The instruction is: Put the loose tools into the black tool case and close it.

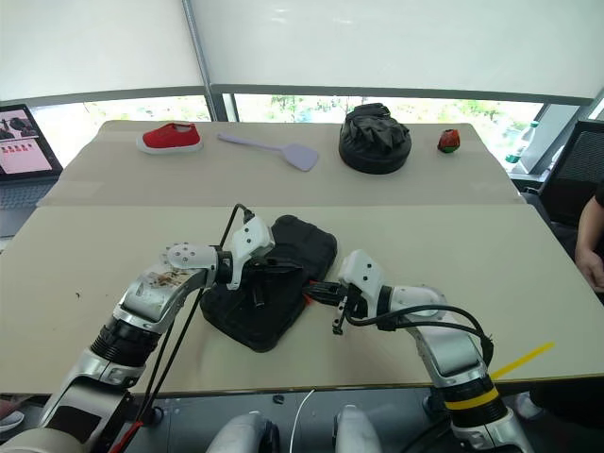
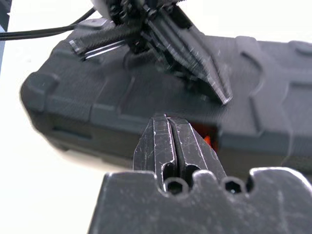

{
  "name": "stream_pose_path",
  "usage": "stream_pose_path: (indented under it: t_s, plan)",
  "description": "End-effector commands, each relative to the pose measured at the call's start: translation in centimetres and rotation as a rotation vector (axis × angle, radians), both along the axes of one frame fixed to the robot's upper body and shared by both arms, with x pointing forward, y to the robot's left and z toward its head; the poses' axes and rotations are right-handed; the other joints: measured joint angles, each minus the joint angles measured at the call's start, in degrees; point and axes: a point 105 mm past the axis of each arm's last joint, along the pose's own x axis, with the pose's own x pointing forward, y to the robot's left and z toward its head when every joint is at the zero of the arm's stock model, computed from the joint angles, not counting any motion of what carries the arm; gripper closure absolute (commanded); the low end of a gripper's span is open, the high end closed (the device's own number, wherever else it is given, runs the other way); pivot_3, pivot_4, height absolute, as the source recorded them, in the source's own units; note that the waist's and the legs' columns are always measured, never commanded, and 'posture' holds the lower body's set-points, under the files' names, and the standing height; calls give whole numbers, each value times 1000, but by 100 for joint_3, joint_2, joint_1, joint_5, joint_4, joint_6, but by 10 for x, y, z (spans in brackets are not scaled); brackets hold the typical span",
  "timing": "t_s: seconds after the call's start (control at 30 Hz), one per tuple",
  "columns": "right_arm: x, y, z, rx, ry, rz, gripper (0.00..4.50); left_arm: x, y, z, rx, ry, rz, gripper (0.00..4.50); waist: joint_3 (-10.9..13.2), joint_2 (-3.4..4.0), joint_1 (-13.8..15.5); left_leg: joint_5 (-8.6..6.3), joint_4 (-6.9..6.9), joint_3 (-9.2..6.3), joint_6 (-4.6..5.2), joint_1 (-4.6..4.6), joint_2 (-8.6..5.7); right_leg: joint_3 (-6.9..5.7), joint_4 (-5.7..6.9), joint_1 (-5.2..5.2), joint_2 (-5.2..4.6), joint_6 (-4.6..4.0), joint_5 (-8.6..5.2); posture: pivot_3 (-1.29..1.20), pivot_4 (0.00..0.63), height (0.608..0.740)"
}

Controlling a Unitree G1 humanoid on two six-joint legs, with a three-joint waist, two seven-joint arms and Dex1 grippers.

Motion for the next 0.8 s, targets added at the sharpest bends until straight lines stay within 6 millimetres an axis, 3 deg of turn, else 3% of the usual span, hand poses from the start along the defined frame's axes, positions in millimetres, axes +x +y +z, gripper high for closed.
stream_pose_path:
  t_s: [0.03, 0.23, 0.33, 0.8]
  plan:
    - [-2, -6, 5, -12, -27, 3, 4500, -11, 12, -53, 130, 187, 42, 4427, 0, 0, 2, -1, 0, 0, 0, -1, -1, 0, 0, 0, -2, 1, 0, 0, 150, 740]
    - [-13, -29, 7, 1, 27, -44, 4500, -12, 15, -53, 130, 188, 51, 4427, 0, -1, 50, -3, 0, 0, 3, -2, -2, -2, -4, 3, -7, 4, -3, 0, 150, 740]
    - [-15, -31, -6, -29, 61, -55, 4500, -11, 16, -53, 128, 187, 58, 4427, 0, 0, 55, -3, 0, 0, 2, -1, -1, -1, -4, 3, -7, 4, -4, 0, 150, 740]
    - [13, 4, -18, 32, 59, -26, 4500, -10, 16, -51, 124, 193, 68, 4427, 0, -2, -22, -3, 0, -1, 2, 3, 2, 3, 0, 0, 0, 7, -9, 0, 150, 740]
